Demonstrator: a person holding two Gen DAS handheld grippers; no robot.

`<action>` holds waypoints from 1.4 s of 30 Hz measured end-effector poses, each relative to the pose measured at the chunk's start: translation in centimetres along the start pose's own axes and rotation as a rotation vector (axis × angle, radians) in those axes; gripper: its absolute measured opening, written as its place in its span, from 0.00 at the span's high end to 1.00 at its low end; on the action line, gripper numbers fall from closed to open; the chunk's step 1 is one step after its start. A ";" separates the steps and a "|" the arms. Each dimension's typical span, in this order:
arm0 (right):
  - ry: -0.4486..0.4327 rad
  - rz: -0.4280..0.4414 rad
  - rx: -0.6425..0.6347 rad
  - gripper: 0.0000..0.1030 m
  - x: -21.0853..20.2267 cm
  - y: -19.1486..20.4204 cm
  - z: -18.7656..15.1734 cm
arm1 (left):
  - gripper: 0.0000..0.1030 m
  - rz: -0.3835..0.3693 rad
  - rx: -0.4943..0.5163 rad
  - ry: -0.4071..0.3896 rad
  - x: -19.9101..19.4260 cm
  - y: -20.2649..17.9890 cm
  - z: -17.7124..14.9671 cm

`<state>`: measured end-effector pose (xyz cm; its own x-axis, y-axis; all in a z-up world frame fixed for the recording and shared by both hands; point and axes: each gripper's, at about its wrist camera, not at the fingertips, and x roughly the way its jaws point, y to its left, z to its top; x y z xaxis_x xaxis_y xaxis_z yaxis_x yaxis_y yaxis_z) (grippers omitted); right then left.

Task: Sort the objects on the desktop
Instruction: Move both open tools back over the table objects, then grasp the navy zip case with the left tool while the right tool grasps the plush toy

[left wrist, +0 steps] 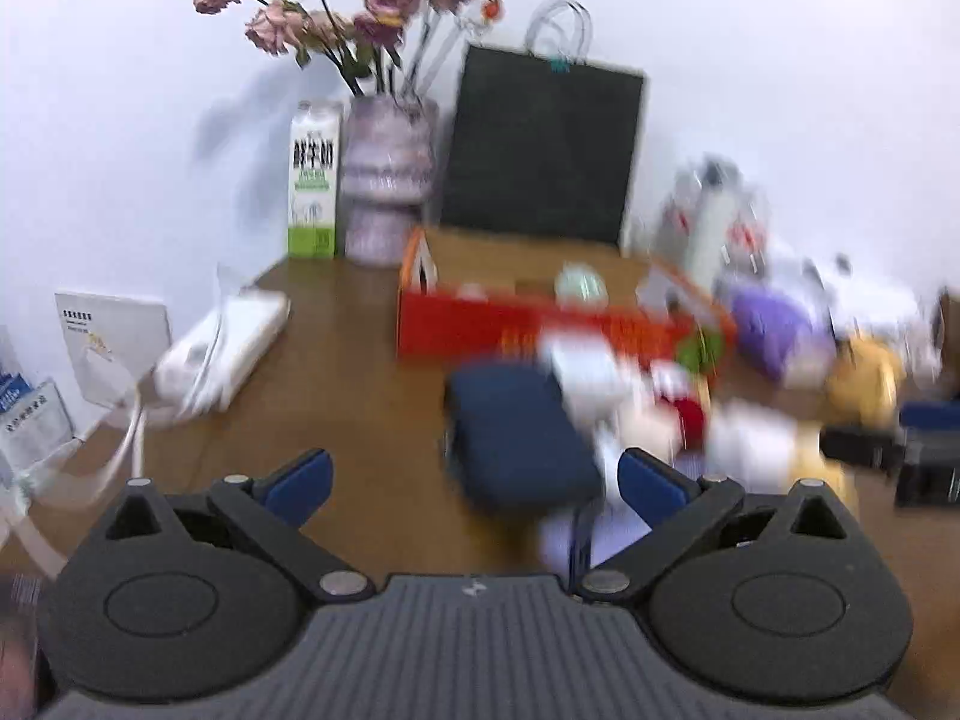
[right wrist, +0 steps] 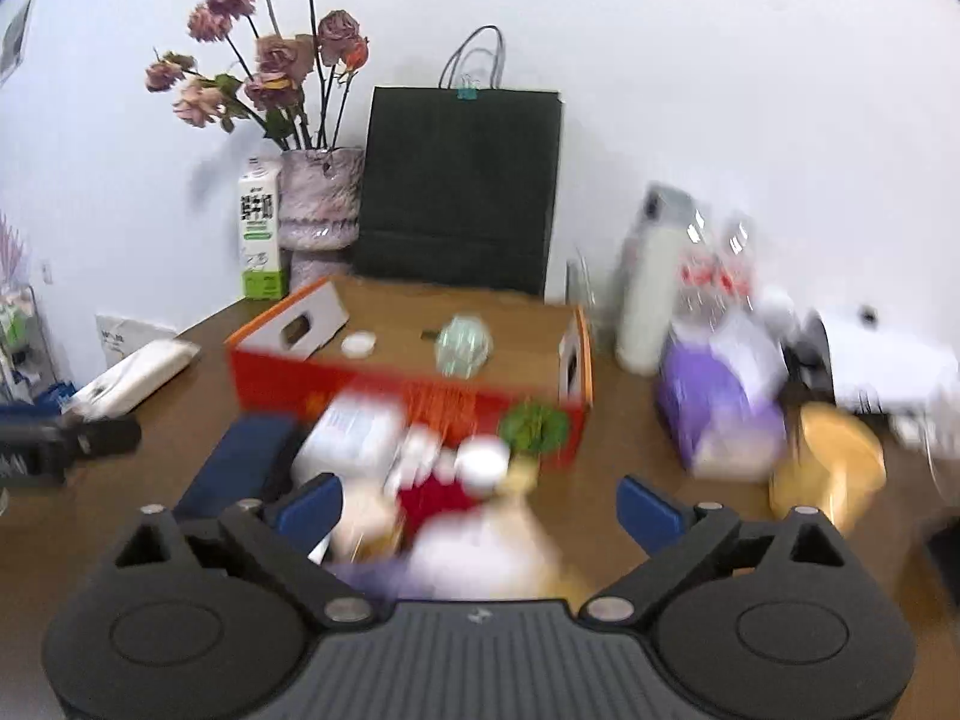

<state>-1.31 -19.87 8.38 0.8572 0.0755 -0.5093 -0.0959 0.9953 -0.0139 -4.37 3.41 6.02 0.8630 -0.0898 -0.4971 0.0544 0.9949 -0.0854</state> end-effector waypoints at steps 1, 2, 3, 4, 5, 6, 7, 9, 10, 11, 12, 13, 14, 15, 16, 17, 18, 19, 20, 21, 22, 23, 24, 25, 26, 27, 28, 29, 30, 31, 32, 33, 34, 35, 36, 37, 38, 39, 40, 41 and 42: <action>-0.002 0.010 0.030 0.05 -0.8 0.2 -1.4 | 0.00 0.019 0.004 0.012 -0.7 -0.2 -1.2; 0.000 0.029 0.058 0.05 -1.7 0.5 -3.0 | 0.00 0.040 -0.011 0.016 -1.8 -0.4 -2.6; -0.006 0.047 0.080 0.05 -2.5 0.8 -4.4 | 0.00 0.042 -0.027 0.007 -2.8 -0.3 -3.9; -0.038 0.048 0.109 0.05 -3.5 1.1 -5.7 | 0.00 0.027 -0.032 -0.013 -3.8 -0.3 -5.2; -0.126 0.029 0.158 0.05 -5.2 1.5 -7.4 | 0.00 0.022 -0.019 -0.034 -4.5 -0.3 -6.3; -0.220 0.001 0.203 0.01 -6.5 1.6 -9.0 | 0.00 0.039 0.007 -0.051 -4.8 -0.5 -7.2; -0.315 -0.018 0.229 0.00 -7.7 1.8 -10.5 | 0.00 0.079 0.031 -0.053 -4.9 -0.7 -7.9; -0.445 -0.027 0.193 0.00 -9.0 2.4 -12.8 | 0.00 0.106 0.025 -0.047 -4.9 -0.6 -8.5; -0.447 -0.033 0.149 0.00 -8.9 2.8 -13.0 | 0.00 0.086 0.010 -0.049 -5.1 -0.6 -8.8; -0.407 -0.040 0.089 0.00 -8.4 3.3 -12.8 | 0.00 0.066 0.002 -0.043 -5.0 -0.6 -8.9; -0.369 -0.040 0.051 0.00 -7.8 3.7 -12.6 | 0.00 0.062 0.003 -0.032 -4.6 -0.7 -8.8; -0.345 -0.041 0.044 0.00 -7.3 3.8 -12.4 | 0.00 0.067 0.009 -0.024 -4.4 -1.0 -8.8; -0.327 -0.040 0.067 0.00 -6.9 3.7 -12.2 | 0.00 0.067 0.023 -0.023 -4.3 -1.1 -8.9; -0.324 -0.033 0.095 0.00 -6.6 3.3 -12.1 | 0.00 0.066 0.033 -0.025 -4.2 -1.3 -9.0; -0.319 -0.029 0.112 0.00 -6.3 3.3 -12.1 | 0.00 0.064 0.041 -0.029 -4.3 -1.3 -9.1; -0.297 -0.030 0.114 0.00 -5.7 3.1 -11.8 | 0.00 0.057 0.051 -0.037 -4.4 -1.4 -9.2; -0.274 -0.028 0.111 0.00 -5.3 3.0 -11.8 | 0.00 0.051 0.057 -0.040 -4.4 -1.5 -9.2; -0.246 -0.029 0.110 0.00 -5.1 2.9 -11.7 | 0.00 0.042 0.062 -0.042 -4.3 -1.6 -9.0; -0.237 -0.028 0.112 0.00 -5.1 2.8 -11.9 | 0.00 0.032 0.066 -0.046 -4.3 -1.7 -8.9; -0.240 -0.031 0.108 0.01 -5.3 2.8 -11.9 | 0.00 0.023 0.066 -0.048 -4.1 -1.8 -8.6; -0.247 -0.044 0.095 0.01 -5.5 2.8 -11.8 | 0.00 0.013 0.065 -0.048 -4.0 -1.8 -8.3; -0.254 -0.057 0.073 0.01 -5.5 2.7 -11.5 | 0.00 0.003 0.065 -0.040 -3.6 -1.9 -7.8; -0.255 -0.074 0.047 0.01 -5.6 2.7 -11.2 | 0.00 -0.007 0.065 -0.023 -3.0 -1.9 -7.3; -0.247 -0.101 0.027 0.01 -5.3 2.7 -10.8 | 0.00 -0.018 0.068 -0.002 -2.4 -2.0 -6.6; -0.233 -0.126 0.017 0.01 -4.9 2.4 -10.2 | 0.00 -0.031 0.075 0.028 -1.5 -2.1 -5.7; -0.216 -0.128 0.015 0.01 -4.4 2.0 -9.7 | 0.00 -0.044 0.080 0.044 -0.6 -2.1 -4.7; -0.196 -0.125 0.025 0.01 -3.8 1.5 -9.0 | 0.00 -0.050 0.078 0.047 0.3 -2.1 -3.7; -0.171 -0.115 0.045 0.01 -3.1 0.8 -8.3 | 0.00 -0.050 0.075 0.047 1.4 -2.2 -2.5; -0.152 -0.095 0.065 0.01 -2.4 0.2 -7.7 | 0.00 -0.055 0.078 0.042 2.6 -2.2 -1.4; -0.135 -0.075 0.085 0.01 -1.6 -0.3 -7.1 | 0.00 -0.063 0.080 0.037 4.0 -2.2 -0.2; -0.113 -0.060 0.104 0.01 -0.6 -0.8 -6.5 | 0.00 -0.063 0.071 0.029 5.7 -2.2 0.9; -0.092 -0.053 0.119 0.02 0.3 -1.0 -6.1 | 0.00 -0.060 0.056 0.028 7.5 -2.0 1.8; -0.071 -0.053 0.129 0.02 1.4 -1.2 -5.7 | 0.00 -0.056 0.037 0.050 9.2 -1.8 2.5; -0.047 -0.062 0.128 0.05 2.4 -1.2 -5.5 | 0.00 -0.056 0.014 0.095 11.3 -1.6 3.2; -0.025 -0.071 0.120 0.08 3.3 -1.1 -5.4 | 0.00 -0.053 -0.015 0.145 13.0 -1.3 3.7; -0.005 -0.078 0.114 0.09 4.1 -1.0 -5.3 | 0.01 -0.073 -0.050 0.184 14.6 -1.0 4.0; 0.013 -0.085 0.110 0.13 4.8 -0.8 -5.3 | 0.07 -0.106 -0.063 0.202 15.6 -0.7 4.2; 0.029 -0.084 0.106 0.17 5.3 -0.8 -5.3 | 0.10 -0.098 -0.065 0.221 16.5 -0.6 4.3; 0.041 -0.093 0.101 0.19 5.7 -0.7 -5.4 | 0.18 -0.083 -0.061 0.232 17.1 -0.6 4.4; 0.054 -0.102 0.094 0.25 6.2 -0.6 -5.5 | 0.24 -0.085 -0.063 0.238 17.4 -0.5 4.4; 0.061 -0.109 0.090 0.37 6.5 -0.6 -5.6 | 0.28 -0.080 -0.068 0.231 17.4 -0.3 4.5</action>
<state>1.45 -20.30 0.29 0.8275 -0.0343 -0.5604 0.0438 0.9990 0.0035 12.86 1.78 1.28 0.7192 -0.1840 -0.6701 0.0769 0.9795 -0.1864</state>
